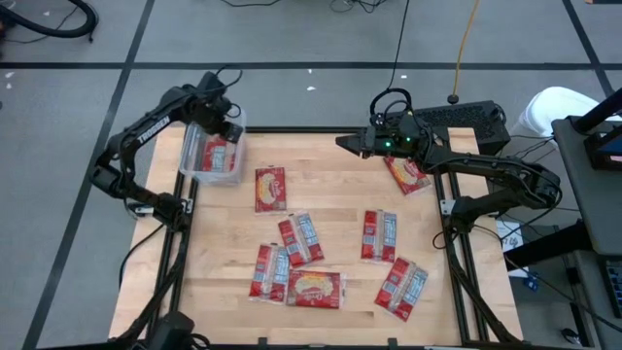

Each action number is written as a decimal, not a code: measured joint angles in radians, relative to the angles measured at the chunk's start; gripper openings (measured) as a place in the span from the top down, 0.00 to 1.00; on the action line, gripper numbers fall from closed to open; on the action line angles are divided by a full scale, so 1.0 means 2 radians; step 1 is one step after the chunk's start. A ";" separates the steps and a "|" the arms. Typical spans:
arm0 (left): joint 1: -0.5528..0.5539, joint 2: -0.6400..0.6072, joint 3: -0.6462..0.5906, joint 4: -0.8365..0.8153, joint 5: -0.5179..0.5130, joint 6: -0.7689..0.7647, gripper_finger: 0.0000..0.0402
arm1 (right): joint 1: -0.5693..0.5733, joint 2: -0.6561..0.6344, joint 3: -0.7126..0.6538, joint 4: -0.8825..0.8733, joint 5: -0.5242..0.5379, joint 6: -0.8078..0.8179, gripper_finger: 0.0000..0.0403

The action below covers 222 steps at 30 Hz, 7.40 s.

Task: Sort popcorn bags into baskets
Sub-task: Put the red popcorn bag into the transparent container

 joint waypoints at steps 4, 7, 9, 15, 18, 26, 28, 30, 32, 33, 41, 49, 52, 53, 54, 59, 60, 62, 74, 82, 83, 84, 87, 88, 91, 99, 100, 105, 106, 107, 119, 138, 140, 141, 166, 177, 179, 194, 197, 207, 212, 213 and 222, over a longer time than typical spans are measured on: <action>0.001 0.011 -0.009 -0.015 -0.004 0.148 0.63 | 0.000 0.000 0.000 -0.002 0.000 -0.007 0.55; 0.001 0.018 -0.018 -0.021 -0.008 0.212 0.63 | 0.000 0.000 0.000 0.000 -0.001 -0.007 0.55; 0.001 0.022 -0.030 -0.020 -0.018 0.236 0.61 | 0.001 0.000 0.000 0.002 -0.012 -0.007 0.55; -0.013 0.030 -0.065 0.007 -0.055 0.272 0.43 | 0.013 0.000 0.000 0.003 -0.026 -0.008 0.55; -0.023 0.039 -0.085 0.032 -0.063 0.272 0.34 | 0.017 0.000 0.000 0.003 -0.027 -0.009 0.55; -0.028 0.060 -0.128 0.093 -0.077 0.261 0.33 | 0.020 0.000 0.000 0.007 -0.037 -0.011 0.55; -0.028 0.061 -0.131 0.106 -0.078 0.256 0.35 | 0.020 0.000 0.000 0.007 -0.039 -0.009 0.55; -0.027 0.062 -0.132 0.107 -0.079 0.256 0.35 | 0.020 0.000 0.000 0.007 -0.039 -0.009 0.55; -0.028 0.063 -0.131 0.090 -0.091 0.257 0.35 | 0.020 0.000 0.000 0.007 -0.039 -0.004 0.55; -0.031 0.064 -0.127 0.075 -0.101 0.254 0.34 | 0.020 0.000 0.000 0.007 -0.040 -0.003 0.55; -0.044 0.060 -0.050 -0.014 -0.124 0.270 0.33 | 0.020 0.000 0.000 0.006 -0.040 -0.002 0.55; -0.012 0.068 -0.059 -0.054 -0.100 0.213 0.40 | 0.015 0.000 0.000 0.007 -0.040 -0.008 0.55; -0.011 0.075 -0.080 -0.027 -0.097 0.204 0.36 | 0.015 0.000 0.000 0.007 -0.040 -0.014 0.55; -0.015 0.078 -0.085 -0.025 -0.099 0.206 0.34 | 0.015 0.000 0.000 0.007 -0.041 -0.014 0.55; -0.020 0.082 -0.089 -0.019 -0.105 0.208 0.32 | 0.015 0.000 0.000 0.007 -0.044 -0.014 0.55; -0.037 0.098 -0.107 -0.002 -0.122 0.215 0.25 | 0.015 0.000 0.000 0.007 -0.054 -0.014 0.55; -0.039 0.100 -0.108 -0.002 -0.125 0.220 0.25 | 0.015 0.000 0.000 0.007 -0.054 -0.014 0.55; -0.044 0.103 -0.108 0.001 -0.127 0.230 0.26 | 0.015 0.000 0.000 0.007 -0.056 -0.014 0.55; -0.059 0.137 -0.115 0.053 -0.114 0.258 0.54 | 0.015 -0.001 0.000 0.007 -0.066 -0.014 0.55; -0.071 0.141 -0.116 0.104 -0.119 0.250 0.97 | 0.015 -0.001 0.000 0.007 -0.066 -0.014 0.55; -0.071 0.140 -0.116 0.104 -0.118 0.245 0.98 | 0.015 -0.001 0.000 0.007 -0.066 -0.014 0.55; -0.071 0.135 -0.116 0.103 -0.117 0.244 0.98 | 0.015 -0.001 0.000 0.007 -0.066 -0.014 0.55; -0.071 0.113 -0.118 0.100 -0.112 0.244 0.99 | 0.015 -0.001 0.000 0.007 -0.066 -0.014 0.55; -0.071 0.101 -0.118 0.099 -0.107 0.244 0.99 | 0.015 -0.001 0.000 0.007 -0.066 -0.014 0.55; -0.068 0.059 -0.118 0.095 -0.089 0.242 0.99 | 0.015 -0.001 0.000 0.007 -0.066 -0.014 0.55; -0.066 -0.003 -0.117 0.089 -0.064 0.234 1.00 | 0.015 -0.001 0.000 0.007 -0.065 -0.016 0.55; -0.063 -0.002 -0.117 0.089 -0.061 0.222 0.99 | 0.015 -0.001 0.000 0.007 -0.064 -0.016 0.55; -0.048 0.025 -0.116 0.086 -0.017 0.100 0.90 | 0.015 -0.001 0.000 0.004 -0.063 -0.016 0.55; -0.046 0.030 -0.115 0.087 -0.006 0.086 0.87 | 0.015 -0.001 0.000 0.004 -0.063 -0.016 0.55; -0.045 0.038 -0.116 0.088 0.015 0.077 0.83 | 0.015 -0.001 0.000 0.004 -0.063 -0.015 0.55; -0.050 0.114 -0.115 0.129 -0.003 0.070 0.41 | 0.017 -0.001 0.000 0.007 -0.064 0.018 0.55; -0.051 0.136 -0.115 0.181 0.001 0.117 0.99 | 0.017 -0.001 0.000 0.007 -0.064 0.020 0.55; -0.051 0.127 -0.116 0.181 0.001 0.116 0.99 | 0.017 -0.001 0.000 0.007 -0.064 0.020 0.55; -0.051 0.121 -0.117 0.181 0.001 0.116 0.99 | 0.017 -0.001 0.000 0.007 -0.064 0.020 0.55; -0.048 -0.040 -0.117 0.158 -0.001 0.105 1.00 | 0.016 -0.001 0.000 0.003 -0.034 0.009 0.55; -0.050 -0.148 -0.117 0.139 0.032 0.074 1.00 | 0.016 -0.001 0.000 0.005 -0.018 0.023 0.55; -0.053 -0.171 -0.117 0.143 0.046 0.059 1.00 | 0.019 -0.001 0.001 0.008 -0.008 0.029 0.55; -0.151 -0.269 -0.116 0.325 0.161 -0.125 1.00 | 0.046 0.080 0.117 0.014 0.001 0.007 0.55; -0.171 -0.269 -0.116 0.391 0.173 -0.163 1.00 | 0.047 0.111 0.145 0.034 -0.016 0.007 0.53; -0.225 -0.260 -0.116 0.570 0.201 -0.264 1.00 | 0.046 0.141 0.173 0.102 -0.017 -0.006 0.40; -0.254 -0.227 -0.116 0.662 0.201 -0.306 1.00 | 0.058 0.142 0.173 0.122 0.021 -0.016 0.32; -0.259 -0.217 -0.116 0.686 0.201 -0.314 1.00 | 0.060 0.143 0.173 0.126 0.026 -0.016 0.31; -0.277 -0.118 -0.116 0.878 0.200 -0.382 1.00 | 0.079 0.181 0.186 0.233 0.030 0.029 0.28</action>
